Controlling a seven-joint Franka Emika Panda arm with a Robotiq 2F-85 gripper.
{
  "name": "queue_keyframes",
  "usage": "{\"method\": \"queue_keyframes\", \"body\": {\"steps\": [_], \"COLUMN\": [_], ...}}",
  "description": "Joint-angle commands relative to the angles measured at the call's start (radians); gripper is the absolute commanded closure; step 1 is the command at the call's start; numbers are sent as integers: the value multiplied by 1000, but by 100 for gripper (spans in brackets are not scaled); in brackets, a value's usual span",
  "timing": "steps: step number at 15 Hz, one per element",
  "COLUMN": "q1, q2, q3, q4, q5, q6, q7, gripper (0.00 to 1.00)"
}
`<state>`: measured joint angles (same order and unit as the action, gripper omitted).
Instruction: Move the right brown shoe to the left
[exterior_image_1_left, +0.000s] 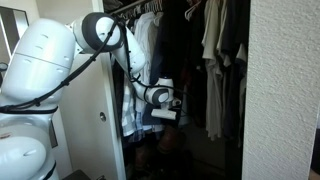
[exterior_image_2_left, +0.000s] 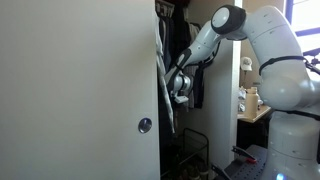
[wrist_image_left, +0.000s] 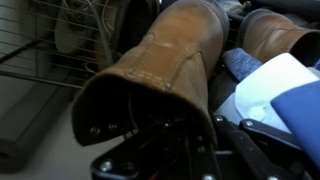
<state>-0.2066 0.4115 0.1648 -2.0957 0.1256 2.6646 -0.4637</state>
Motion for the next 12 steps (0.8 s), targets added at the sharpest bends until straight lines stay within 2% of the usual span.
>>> {"method": "queue_keyframes", "body": {"steps": [1, 6, 12], "q1": [-51, -70, -46], "q2": [-67, -37, 61], "q3": [94, 164, 221], "q4": [-65, -98, -156], "q5": [126, 264, 248], "q6": [24, 57, 216], "q7": [-144, -330, -456], "gripper": [95, 95, 95]}}
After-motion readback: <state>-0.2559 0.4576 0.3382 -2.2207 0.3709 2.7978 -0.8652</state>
